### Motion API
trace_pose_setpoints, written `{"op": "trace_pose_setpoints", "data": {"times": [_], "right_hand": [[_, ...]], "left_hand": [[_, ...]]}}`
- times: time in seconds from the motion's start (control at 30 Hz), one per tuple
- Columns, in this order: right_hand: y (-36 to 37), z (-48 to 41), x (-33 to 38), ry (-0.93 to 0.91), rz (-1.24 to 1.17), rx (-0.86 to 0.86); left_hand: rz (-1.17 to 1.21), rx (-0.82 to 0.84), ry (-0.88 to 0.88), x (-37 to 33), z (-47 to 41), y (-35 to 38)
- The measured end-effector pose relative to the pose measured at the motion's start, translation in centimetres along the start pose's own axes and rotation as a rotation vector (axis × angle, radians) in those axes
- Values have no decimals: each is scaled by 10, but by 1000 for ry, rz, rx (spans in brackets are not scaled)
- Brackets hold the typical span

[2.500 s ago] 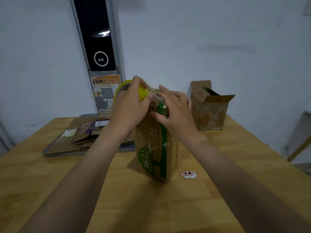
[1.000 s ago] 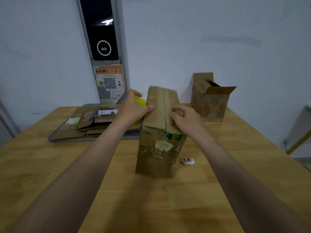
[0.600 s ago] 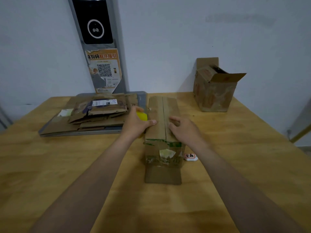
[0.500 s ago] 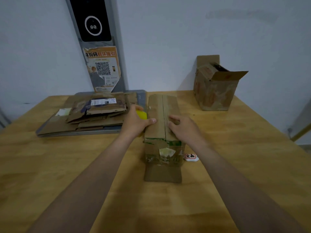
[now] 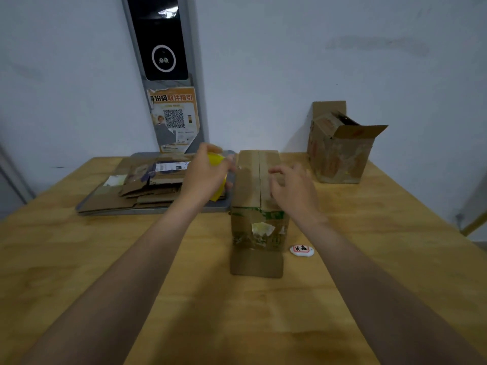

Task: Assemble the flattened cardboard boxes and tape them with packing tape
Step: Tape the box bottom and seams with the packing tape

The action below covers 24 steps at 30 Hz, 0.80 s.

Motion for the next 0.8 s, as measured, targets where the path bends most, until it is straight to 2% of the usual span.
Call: {"op": "trace_pose_setpoints", "data": {"times": [0.07,0.13,0.23,0.37,0.5,0.57,0.63,0.73,0.8], "right_hand": [[-16,0,16,-34,-192,8],[-28,7,39,-53,-448,142],[-37,28,70,-120,-653,313],[-45,47,77,-73,-850,260],[-55,65,71,-94,-889,165],[-61,69,69,-82,-811,103],[-58,69,63,-26,-694,95],[-56,70,54,28,-616,133],[-58,76,56,-7,-746,229]], "left_hand": [[64,39,-21,-21,7,-8],[95,100,-56,-36,17,-10],[214,231,-127,-54,37,-2],[295,205,-98,-72,62,1],[235,21,94,-87,75,-4],[190,-44,198,-93,80,-5],[167,-39,271,-97,87,-2],[231,-33,277,-89,93,4],[283,-37,169,-78,90,5]]}}
Point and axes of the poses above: each hand's wrist, its own z-axis away from the middle knuckle, its own y-axis out of the palm, x = y × z, the point moved 6 cm from there along -z, towards the middle knuckle, and after that the axes turned 5 degrees about -x, right-handed, at the moved point
